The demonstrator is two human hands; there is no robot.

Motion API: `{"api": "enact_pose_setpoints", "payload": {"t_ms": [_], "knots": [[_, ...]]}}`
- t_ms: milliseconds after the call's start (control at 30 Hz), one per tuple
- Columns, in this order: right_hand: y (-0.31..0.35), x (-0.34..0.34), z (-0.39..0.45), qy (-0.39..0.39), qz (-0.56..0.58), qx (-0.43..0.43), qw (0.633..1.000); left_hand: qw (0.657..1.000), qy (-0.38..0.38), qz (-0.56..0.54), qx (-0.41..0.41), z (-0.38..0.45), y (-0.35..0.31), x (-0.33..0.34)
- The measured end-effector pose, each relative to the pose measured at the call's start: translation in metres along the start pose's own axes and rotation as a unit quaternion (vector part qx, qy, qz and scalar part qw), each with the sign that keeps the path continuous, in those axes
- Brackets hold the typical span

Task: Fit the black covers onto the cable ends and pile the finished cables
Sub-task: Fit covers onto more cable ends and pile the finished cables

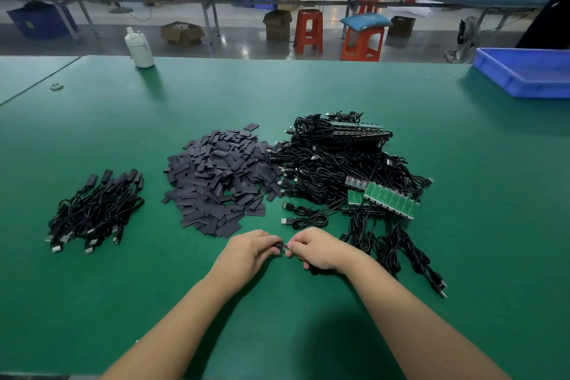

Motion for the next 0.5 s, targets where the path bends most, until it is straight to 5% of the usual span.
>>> {"api": "enact_pose_setpoints", "payload": {"t_ms": [267, 500], "knots": [[-0.002, -0.003, -0.004, 0.007, 0.018, 0.015, 1.0, 0.996, -0.008, -0.066, -0.057, 0.003, 0.007, 0.0], [-0.005, 0.0, -0.003, 0.006, 0.008, 0.009, 1.0, 0.999, 0.028, -0.013, -0.04, 0.004, 0.007, 0.01]]}}
Point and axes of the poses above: each hand's wrist, its own z-axis towards the middle knuckle, its own x-axis out of the palm, y = z × x, the point moved 10 cm from there along z, towards the middle knuckle, and after that the axes turned 9 degrees about -x, right-handed, at the moved point
